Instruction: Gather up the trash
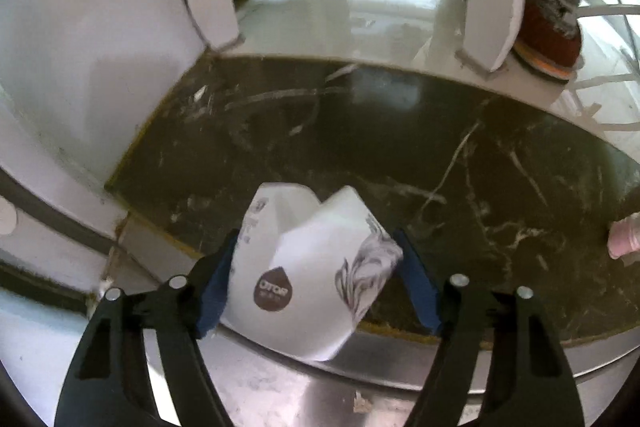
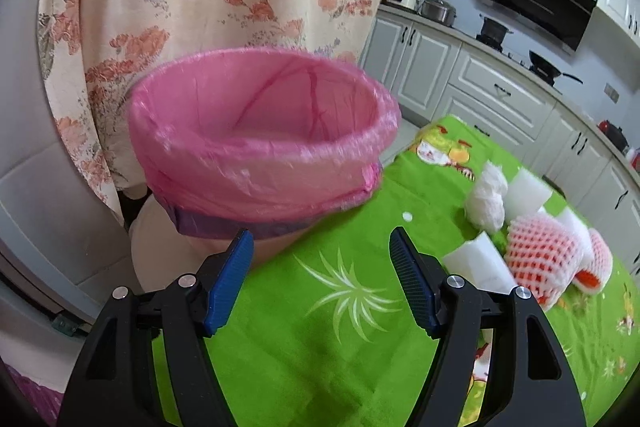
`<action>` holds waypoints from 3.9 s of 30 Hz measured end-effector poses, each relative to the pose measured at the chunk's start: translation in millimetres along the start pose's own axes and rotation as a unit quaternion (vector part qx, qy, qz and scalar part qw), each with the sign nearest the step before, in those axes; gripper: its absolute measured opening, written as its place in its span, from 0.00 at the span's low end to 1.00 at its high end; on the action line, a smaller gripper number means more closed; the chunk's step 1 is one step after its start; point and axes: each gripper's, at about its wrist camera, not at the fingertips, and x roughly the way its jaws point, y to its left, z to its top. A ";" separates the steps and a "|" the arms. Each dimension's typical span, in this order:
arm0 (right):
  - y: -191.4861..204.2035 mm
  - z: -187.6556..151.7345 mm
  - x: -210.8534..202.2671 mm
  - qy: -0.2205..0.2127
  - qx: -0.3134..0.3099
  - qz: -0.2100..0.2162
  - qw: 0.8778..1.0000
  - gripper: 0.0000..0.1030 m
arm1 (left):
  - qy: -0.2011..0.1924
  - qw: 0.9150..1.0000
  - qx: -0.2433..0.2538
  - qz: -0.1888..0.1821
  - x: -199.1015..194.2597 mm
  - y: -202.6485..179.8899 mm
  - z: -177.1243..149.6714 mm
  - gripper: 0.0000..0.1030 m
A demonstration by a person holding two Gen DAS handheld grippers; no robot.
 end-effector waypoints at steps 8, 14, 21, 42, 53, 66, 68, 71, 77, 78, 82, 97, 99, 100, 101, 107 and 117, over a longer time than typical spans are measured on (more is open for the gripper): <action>3.9 4.3 -3.4 -0.011 0.002 0.016 1.000 0.66 | -0.061 0.998 -0.015 0.010 -35.8 12.8 20.4 0.60; -6.1 -2.3 8.8 -0.004 0.031 0.027 0.999 0.66 | -0.137 0.986 -0.076 0.057 -121.6 41.6 40.8 0.60; -7.9 -10.7 10.4 -0.005 0.038 0.065 0.997 0.66 | -0.210 0.967 -0.121 0.074 -232.2 61.0 91.0 0.60; -118.2 -66.8 -71.9 -0.060 0.130 0.076 0.987 0.73 | -0.393 0.919 0.004 -0.022 -531.7 66.2 438.0 0.60; -164.7 -77.1 -71.3 -0.063 0.185 0.047 0.980 0.74 | -0.338 0.940 -0.025 -0.029 -492.0 36.1 564.3 0.95; -197.1 -90.4 -59.9 -0.046 0.221 0.030 0.974 0.74 | -0.330 0.943 -0.025 -0.024 -501.3 -16.6 557.6 0.95; -205.5 -94.1 -61.8 -0.049 0.228 0.026 0.972 0.74 | -0.329 0.943 -0.032 -0.033 -507.4 -32.8 552.3 0.95; -219.3 -100.0 -62.4 -0.051 0.242 0.029 0.968 0.74 | -0.325 0.942 -0.058 -0.061 -513.2 -45.8 546.2 0.95; -242.1 -99.1 -56.8 -0.053 0.255 0.040 0.965 0.74 | -0.313 0.942 -0.103 -0.060 -524.0 -64.1 543.1 0.95; -244.6 -99.4 -57.0 -0.056 0.259 0.041 0.963 0.74 | -0.310 0.942 -0.106 -0.065 -524.3 -67.0 543.2 0.95; -254.5 -101.5 -53.4 -0.051 0.284 0.058 0.956 0.74 | -0.288 0.950 -0.101 -0.068 -522.3 -82.6 541.5 0.95; -253.1 -64.0 -23.0 -0.053 0.310 0.071 0.947 0.75 | -0.287 0.954 -0.085 -0.009 -529.3 -119.1 514.9 0.95; -250.6 -61.1 -14.8 -0.047 0.307 0.064 0.949 0.75 | -0.279 0.957 -0.082 -0.014 -523.2 -120.3 515.9 0.95; -248.8 -59.5 -10.0 -0.041 0.301 0.056 0.951 0.75 | -0.274 0.958 -0.084 -0.020 -519.7 -119.8 516.7 0.95; -247.8 -58.5 -5.9 -0.038 0.299 0.050 0.952 0.75 | -0.271 0.958 -0.087 -0.026 -517.7 -118.7 517.7 0.95; -246.8 -65.2 19.1 0.000 0.298 0.047 0.953 0.74 | -0.260 0.959 -0.110 -0.033 -505.5 -118.5 520.2 0.95; -252.8 -82.3 10.6 -0.020 0.270 0.073 0.960 0.28 | -0.227 0.968 -0.105 -0.033 -483.5 -140.7 534.2 0.95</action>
